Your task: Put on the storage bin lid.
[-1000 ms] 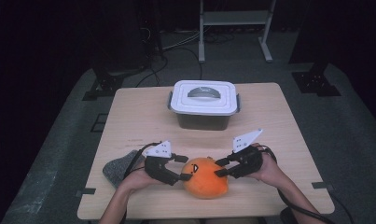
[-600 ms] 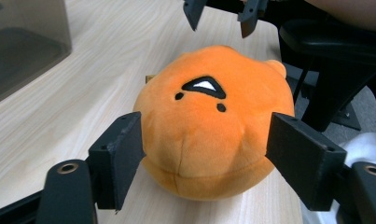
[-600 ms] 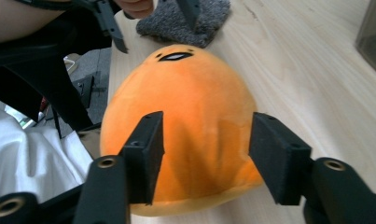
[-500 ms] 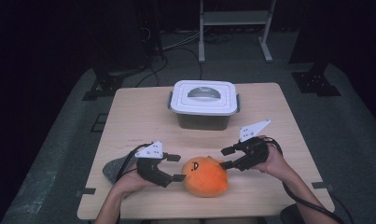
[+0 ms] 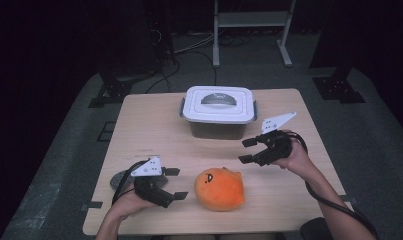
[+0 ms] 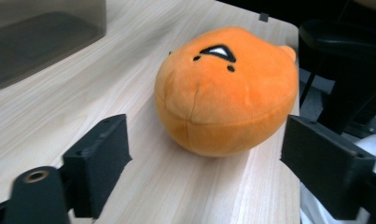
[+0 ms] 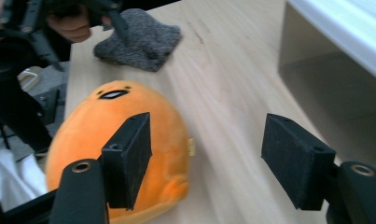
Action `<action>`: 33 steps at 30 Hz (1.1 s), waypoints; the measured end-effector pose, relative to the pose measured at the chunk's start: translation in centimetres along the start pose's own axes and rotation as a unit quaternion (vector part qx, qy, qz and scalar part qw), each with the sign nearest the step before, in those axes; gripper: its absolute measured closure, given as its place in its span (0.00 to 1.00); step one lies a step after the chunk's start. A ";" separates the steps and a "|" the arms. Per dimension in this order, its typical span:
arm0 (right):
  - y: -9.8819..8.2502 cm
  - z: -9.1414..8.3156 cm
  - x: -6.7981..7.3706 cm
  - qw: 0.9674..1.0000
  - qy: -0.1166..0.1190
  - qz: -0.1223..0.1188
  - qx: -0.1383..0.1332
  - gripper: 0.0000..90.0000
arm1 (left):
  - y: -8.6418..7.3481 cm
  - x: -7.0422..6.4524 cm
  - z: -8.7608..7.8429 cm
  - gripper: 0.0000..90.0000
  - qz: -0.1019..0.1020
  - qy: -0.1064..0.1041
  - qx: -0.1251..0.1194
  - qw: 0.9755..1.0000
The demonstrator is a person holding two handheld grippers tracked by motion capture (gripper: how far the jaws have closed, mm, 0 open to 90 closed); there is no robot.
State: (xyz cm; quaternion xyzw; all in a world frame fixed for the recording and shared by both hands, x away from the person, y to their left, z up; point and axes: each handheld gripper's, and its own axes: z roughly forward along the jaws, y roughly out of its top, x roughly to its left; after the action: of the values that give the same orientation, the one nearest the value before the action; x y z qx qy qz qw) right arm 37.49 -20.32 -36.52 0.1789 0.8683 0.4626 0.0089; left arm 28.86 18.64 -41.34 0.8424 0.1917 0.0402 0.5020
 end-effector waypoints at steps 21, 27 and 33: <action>4.5 -0.6 -4.0 0.999 -0.032 -0.010 -0.006 0.35 | -1.2 0.3 -0.2 0.09 -0.011 0.026 -0.002 1.000; 5.2 -0.5 -4.6 0.999 -0.034 -0.014 -0.002 0.35 | -1.3 0.5 -0.2 0.09 -0.015 0.027 -0.003 1.000; 6.1 -0.4 -5.6 0.999 -0.037 -0.012 0.000 0.35 | -1.3 0.5 -0.2 0.09 -0.016 0.026 -0.007 1.000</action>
State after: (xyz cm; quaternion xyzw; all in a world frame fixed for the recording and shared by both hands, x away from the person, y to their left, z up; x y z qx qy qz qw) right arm 44.48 -19.33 -32.15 0.1855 0.8692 0.4560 0.0462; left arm 28.90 19.58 -42.42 0.8342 0.2177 0.0556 0.5037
